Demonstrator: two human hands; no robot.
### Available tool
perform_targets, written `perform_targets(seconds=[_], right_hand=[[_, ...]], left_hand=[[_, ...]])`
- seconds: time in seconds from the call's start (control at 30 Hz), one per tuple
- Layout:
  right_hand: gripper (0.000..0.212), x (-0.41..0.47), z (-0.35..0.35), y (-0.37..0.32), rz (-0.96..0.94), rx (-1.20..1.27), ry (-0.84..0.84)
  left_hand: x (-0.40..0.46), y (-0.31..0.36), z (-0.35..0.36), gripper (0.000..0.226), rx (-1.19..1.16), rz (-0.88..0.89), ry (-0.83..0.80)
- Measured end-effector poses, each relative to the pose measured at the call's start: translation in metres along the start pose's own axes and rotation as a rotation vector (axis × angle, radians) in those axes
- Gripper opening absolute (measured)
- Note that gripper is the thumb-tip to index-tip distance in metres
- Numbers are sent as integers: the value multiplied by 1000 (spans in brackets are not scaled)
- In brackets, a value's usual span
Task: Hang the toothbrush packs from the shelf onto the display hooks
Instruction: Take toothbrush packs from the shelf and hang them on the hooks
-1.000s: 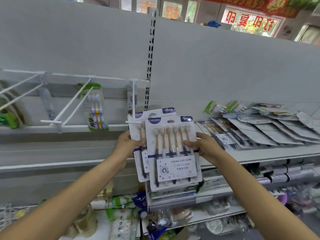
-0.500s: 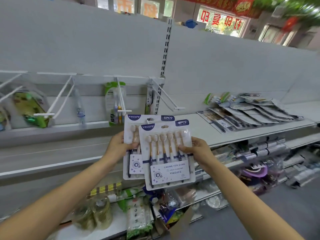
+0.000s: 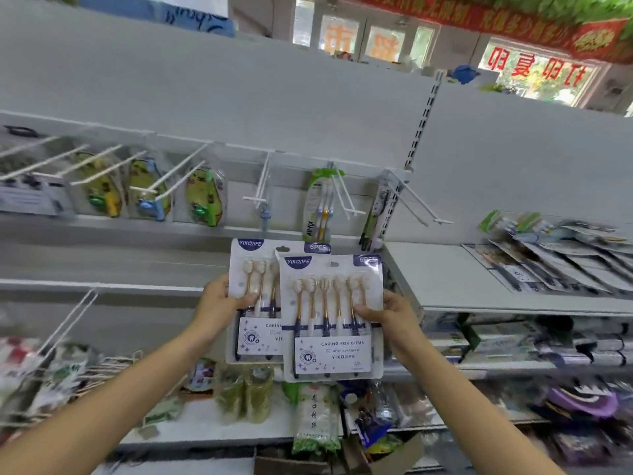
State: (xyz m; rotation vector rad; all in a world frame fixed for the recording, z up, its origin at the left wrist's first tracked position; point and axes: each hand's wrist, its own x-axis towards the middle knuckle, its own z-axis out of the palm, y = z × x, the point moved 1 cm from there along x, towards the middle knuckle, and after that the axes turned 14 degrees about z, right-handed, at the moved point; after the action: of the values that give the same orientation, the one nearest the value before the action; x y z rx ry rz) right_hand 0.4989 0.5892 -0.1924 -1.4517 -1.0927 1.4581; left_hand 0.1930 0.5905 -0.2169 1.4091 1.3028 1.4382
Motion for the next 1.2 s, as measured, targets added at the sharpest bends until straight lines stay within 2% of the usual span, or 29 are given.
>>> perform_targets(seconds=[0.23, 0.4, 0.57, 0.9, 1.03, 1.2], right_hand=[[26, -22, 74, 2, -41, 38, -87], [29, -19, 134, -4, -39, 23, -127], [20, -18, 219, -10, -100, -6, -135], [23, -5, 407, -3, -106, 66, -146], [22, -2, 466, -4, -115, 70, -146], [27, 1, 524, -10, -104, 74, -231]], left_hand=[[-28, 2, -86, 29, 45, 17, 106], [-29, -4, -157, 35, 65, 24, 128], [-20, -11, -237, 32, 82, 54, 148], [10, -38, -414, 40, 87, 75, 129], [15, -49, -475, 39, 108, 86, 145], [20, -48, -535, 40, 97, 115, 191]])
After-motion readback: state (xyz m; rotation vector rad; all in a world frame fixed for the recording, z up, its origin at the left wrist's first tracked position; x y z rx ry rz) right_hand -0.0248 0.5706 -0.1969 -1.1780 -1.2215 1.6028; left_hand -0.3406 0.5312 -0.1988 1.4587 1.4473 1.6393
